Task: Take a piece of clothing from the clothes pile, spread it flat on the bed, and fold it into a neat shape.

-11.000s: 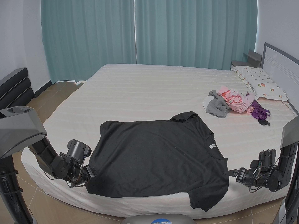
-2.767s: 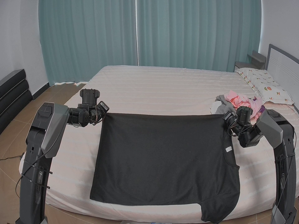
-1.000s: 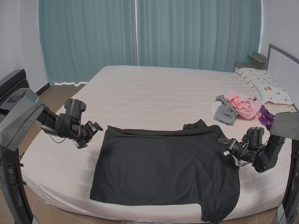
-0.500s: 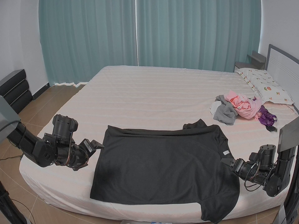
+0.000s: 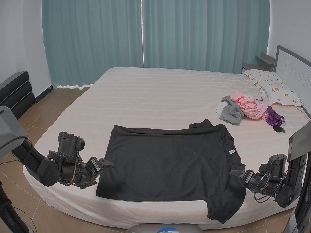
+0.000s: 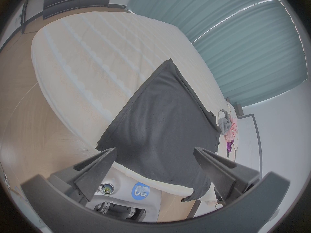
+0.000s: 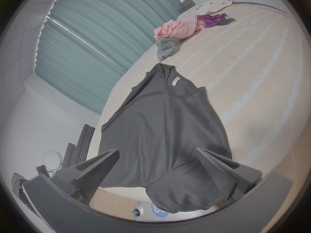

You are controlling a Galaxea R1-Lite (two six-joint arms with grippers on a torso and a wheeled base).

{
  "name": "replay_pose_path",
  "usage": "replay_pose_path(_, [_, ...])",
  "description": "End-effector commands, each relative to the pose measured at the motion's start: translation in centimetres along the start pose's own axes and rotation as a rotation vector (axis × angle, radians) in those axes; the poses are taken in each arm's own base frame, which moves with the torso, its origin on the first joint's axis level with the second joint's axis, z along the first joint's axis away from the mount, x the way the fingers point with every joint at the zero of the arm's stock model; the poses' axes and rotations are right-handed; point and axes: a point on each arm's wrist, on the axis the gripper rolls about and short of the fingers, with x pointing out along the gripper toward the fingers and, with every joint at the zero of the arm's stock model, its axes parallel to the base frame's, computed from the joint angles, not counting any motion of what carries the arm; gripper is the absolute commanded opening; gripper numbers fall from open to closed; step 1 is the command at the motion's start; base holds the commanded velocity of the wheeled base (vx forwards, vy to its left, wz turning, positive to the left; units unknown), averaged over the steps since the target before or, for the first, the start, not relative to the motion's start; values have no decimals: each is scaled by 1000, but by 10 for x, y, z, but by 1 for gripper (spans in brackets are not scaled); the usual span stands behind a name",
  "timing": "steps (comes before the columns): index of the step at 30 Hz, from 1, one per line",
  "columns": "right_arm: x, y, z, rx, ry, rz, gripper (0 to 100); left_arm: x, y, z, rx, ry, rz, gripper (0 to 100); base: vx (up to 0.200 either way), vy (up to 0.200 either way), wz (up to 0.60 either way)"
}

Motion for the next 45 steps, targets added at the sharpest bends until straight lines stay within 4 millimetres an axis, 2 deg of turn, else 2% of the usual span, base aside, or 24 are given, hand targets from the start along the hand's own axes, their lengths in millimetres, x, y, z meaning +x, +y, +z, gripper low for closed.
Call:
replay_pose_path(1, [4, -3, -2, 3, 13, -11, 100, 17, 5, -1, -8, 20, 31, 100, 0, -200, 0])
replay_pose_path(6, [4, -4, -3, 3, 16, -12, 100, 18, 6, -2, -9, 26, 37, 100, 0, -200, 0])
replay_pose_path(13, [5, -5, -4, 6, 25, -20, 100, 20, 13, -6, -9, 48, 58, 100, 0, 0, 0])
replay_pose_path(24, [6, -6, -5, 7, 29, -22, 100, 17, 44, -28, 58, 114, 122, 100, 0, 0, 0])
replay_pose_path(25, [5, -6, -6, 7, 31, -23, 100, 19, 50, -32, 112, 113, 126, 100, 0, 0, 0])
replay_pose_path(29, [6, -5, -7, 4, 37, -22, 100, 22, 55, -36, 150, 106, 157, 100, 0, 0, 0])
replay_pose_path(38, [7, -6, -8, 5, 40, -25, 100, 38, 60, -42, 200, 56, 268, 100, 0, 0, 0])
replay_pose_path(45, [7, -6, -8, 3, 40, -25, 100, 49, 59, -39, 208, 10, 275, 100, 0, 0, 0])
